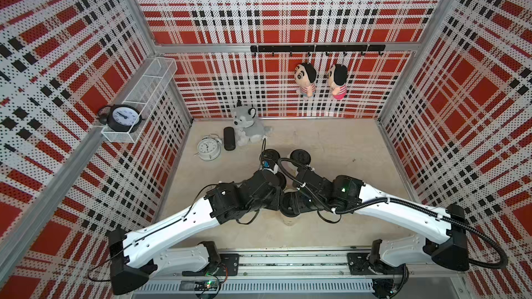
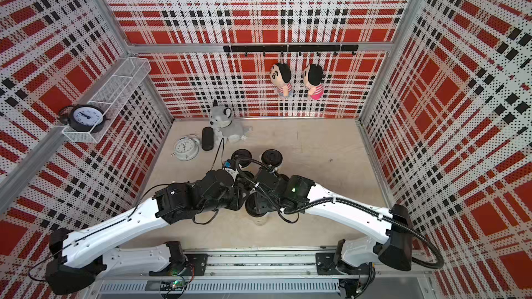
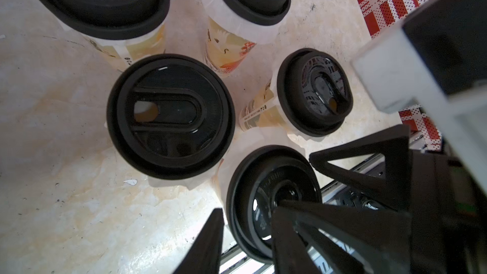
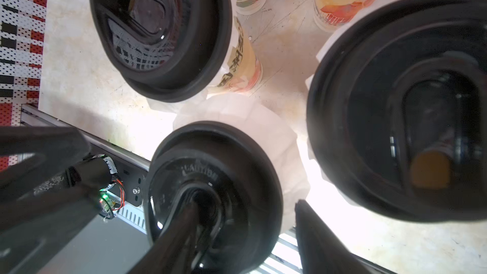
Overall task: Put the leak-proof paper on the milk tea cups
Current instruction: Secure the cup lid on the cup.
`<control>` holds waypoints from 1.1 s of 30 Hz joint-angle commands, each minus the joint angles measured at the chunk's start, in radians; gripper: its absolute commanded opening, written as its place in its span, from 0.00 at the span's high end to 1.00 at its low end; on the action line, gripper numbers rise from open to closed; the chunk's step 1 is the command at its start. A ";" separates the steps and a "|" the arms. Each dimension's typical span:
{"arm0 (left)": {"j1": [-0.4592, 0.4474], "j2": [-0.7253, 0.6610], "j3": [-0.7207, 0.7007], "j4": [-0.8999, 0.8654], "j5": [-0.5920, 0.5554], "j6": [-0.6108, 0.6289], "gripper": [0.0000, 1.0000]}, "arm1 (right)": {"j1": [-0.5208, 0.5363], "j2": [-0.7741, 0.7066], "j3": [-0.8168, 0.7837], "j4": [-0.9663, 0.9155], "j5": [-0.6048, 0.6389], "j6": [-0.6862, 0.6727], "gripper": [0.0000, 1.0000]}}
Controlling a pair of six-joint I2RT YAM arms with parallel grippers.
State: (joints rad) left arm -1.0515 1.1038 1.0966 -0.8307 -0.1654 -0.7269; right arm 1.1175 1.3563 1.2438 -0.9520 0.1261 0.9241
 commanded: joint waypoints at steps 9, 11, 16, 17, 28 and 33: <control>-0.011 -0.029 -0.110 0.003 -0.001 -0.048 0.65 | 0.007 0.004 -0.081 -0.091 -0.003 0.026 0.38; -0.010 -0.032 -0.116 0.005 -0.003 -0.049 0.65 | 0.007 0.004 -0.084 -0.090 -0.003 0.026 0.39; -0.012 -0.032 -0.110 0.025 -0.001 -0.048 0.65 | 0.007 0.005 -0.087 -0.090 -0.005 0.025 0.39; -0.011 -0.030 -0.109 0.030 0.001 -0.046 0.65 | 0.007 0.006 -0.088 -0.088 -0.005 0.027 0.39; -0.022 -0.006 -0.217 0.082 0.046 -0.077 0.65 | 0.009 0.001 -0.120 -0.076 -0.021 0.036 0.39; -0.038 -0.071 -0.322 0.087 0.054 -0.144 0.65 | 0.012 0.003 -0.142 -0.060 -0.031 0.041 0.39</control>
State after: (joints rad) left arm -1.0687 1.0252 0.8562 -0.6827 -0.1658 -0.8318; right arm 1.1175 1.3140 1.1690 -0.8852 0.1020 0.9619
